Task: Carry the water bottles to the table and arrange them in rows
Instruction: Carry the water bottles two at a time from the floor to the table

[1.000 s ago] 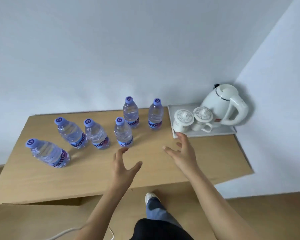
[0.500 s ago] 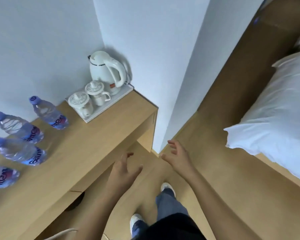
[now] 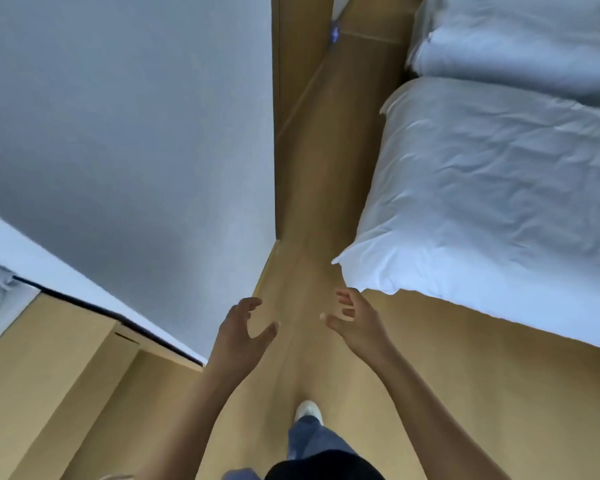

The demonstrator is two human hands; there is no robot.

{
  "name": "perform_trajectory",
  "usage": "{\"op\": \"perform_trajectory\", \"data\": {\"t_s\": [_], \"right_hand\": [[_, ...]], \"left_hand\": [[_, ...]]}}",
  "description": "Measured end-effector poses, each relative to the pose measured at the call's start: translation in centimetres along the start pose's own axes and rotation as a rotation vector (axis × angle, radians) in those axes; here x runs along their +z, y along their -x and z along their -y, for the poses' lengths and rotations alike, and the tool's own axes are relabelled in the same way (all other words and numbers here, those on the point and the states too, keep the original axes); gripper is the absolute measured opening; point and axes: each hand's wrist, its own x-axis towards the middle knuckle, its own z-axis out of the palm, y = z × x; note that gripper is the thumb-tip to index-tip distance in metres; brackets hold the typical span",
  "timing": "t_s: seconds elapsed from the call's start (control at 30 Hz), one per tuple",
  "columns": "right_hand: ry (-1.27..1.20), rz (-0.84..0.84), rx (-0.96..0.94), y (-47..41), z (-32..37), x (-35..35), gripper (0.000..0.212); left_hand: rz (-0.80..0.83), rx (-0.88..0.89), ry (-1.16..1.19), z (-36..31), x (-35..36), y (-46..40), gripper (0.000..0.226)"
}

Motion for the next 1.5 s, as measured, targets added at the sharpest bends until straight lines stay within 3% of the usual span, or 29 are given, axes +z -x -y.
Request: {"op": "perform_trajectory", "data": {"t_s": [0.43,0.8,1.2,1.5], "right_hand": [[-0.05,-0.038,0.107,-19.7,1.5,-11.5,0.044],[0.002,-0.06,0.078,-46.8,13.9,-19.3,0.054],[-0.062,-0.015,0.097,-75.1,19.4,-27.3,0.053],[0.06,-0.036,-0.014,-99.8,28.3,-39.1,0.053]], "left_hand": [[0.136,0.07,-0.058,-13.0,9.1,-22.6,0.047],[0.169,0.205,-0.057,-26.6,9.6,-51.0,0.049],[0.136,0.121,0.009,-36.0,12.6,-78.4,0.041],[0.095,0.155,0.012,-47.8,16.3,-100.2,0.035]]}}
